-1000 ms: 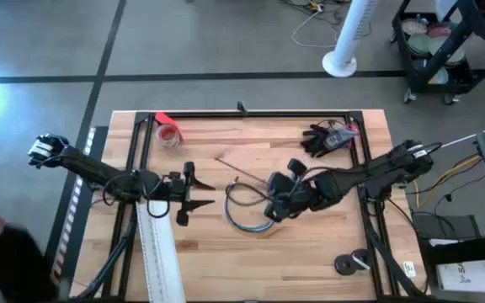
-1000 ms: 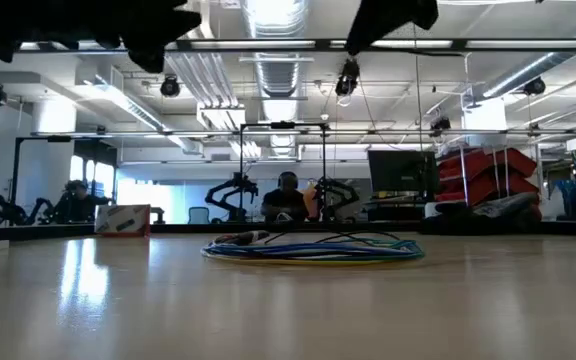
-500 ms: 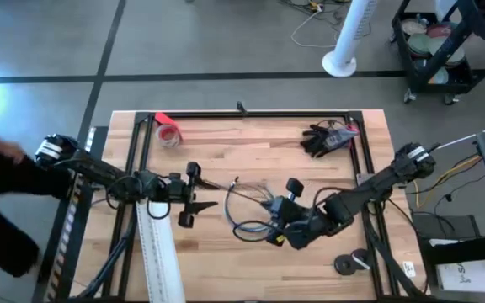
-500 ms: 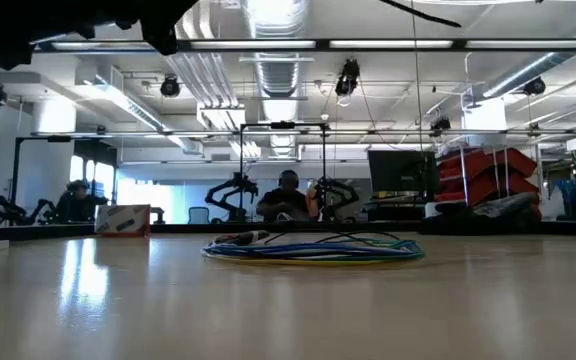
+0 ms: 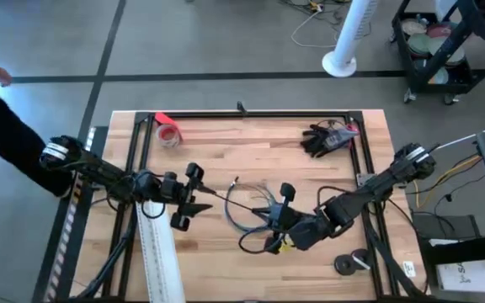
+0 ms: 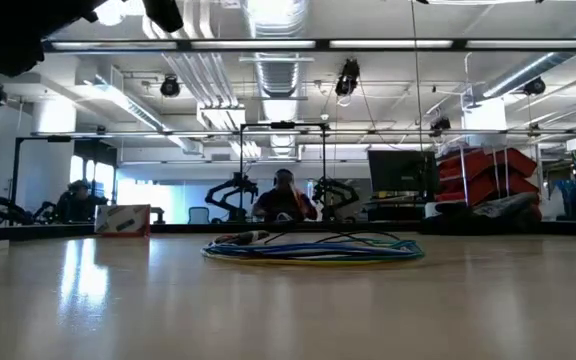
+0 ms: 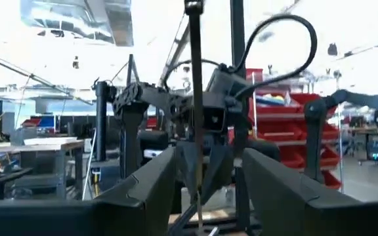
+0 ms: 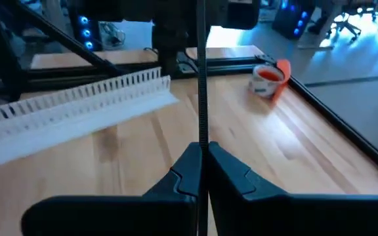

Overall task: Ziptie cables
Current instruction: Put a zip tie on the cables

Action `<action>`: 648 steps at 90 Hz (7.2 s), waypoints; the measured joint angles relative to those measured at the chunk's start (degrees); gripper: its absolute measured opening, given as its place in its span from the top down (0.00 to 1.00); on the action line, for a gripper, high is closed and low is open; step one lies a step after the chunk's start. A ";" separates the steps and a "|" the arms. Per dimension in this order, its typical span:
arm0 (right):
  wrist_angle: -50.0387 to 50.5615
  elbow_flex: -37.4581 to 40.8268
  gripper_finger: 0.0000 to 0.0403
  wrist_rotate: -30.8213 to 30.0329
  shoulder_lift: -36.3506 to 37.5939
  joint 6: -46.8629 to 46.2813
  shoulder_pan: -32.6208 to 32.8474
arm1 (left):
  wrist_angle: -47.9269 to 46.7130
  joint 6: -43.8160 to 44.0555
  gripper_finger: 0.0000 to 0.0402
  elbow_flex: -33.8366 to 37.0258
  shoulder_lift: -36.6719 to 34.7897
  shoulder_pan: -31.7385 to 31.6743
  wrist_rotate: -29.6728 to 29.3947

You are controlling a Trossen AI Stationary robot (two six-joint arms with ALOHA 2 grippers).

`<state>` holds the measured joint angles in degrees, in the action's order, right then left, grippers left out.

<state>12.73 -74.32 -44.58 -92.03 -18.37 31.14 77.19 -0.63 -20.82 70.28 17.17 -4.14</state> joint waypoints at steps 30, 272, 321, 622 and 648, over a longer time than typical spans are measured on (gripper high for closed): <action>-12.92 0.04 0.99 0.00 -4.65 7.26 -0.02 | 1.94 2.22 0.65 0.00 -0.07 0.03 0.76; -17.44 0.01 0.99 1.08 -6.03 7.71 -0.42 | 3.99 0.28 0.97 0.31 -1.29 0.05 12.66; -17.27 0.01 0.99 1.08 -6.03 7.45 -0.42 | 3.86 0.63 0.69 0.39 -1.39 0.05 12.70; -13.29 1.50 0.99 0.90 -5.96 0.23 0.35 | 4.39 2.83 1.00 0.39 -1.81 -0.04 7.52; -13.89 1.49 0.99 -0.90 -5.96 1.72 0.48 | 3.99 2.83 0.90 0.39 -1.81 -0.02 6.20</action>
<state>-1.16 -72.82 -45.48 -98.00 -16.64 31.62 81.19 2.20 -20.43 68.47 17.15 2.06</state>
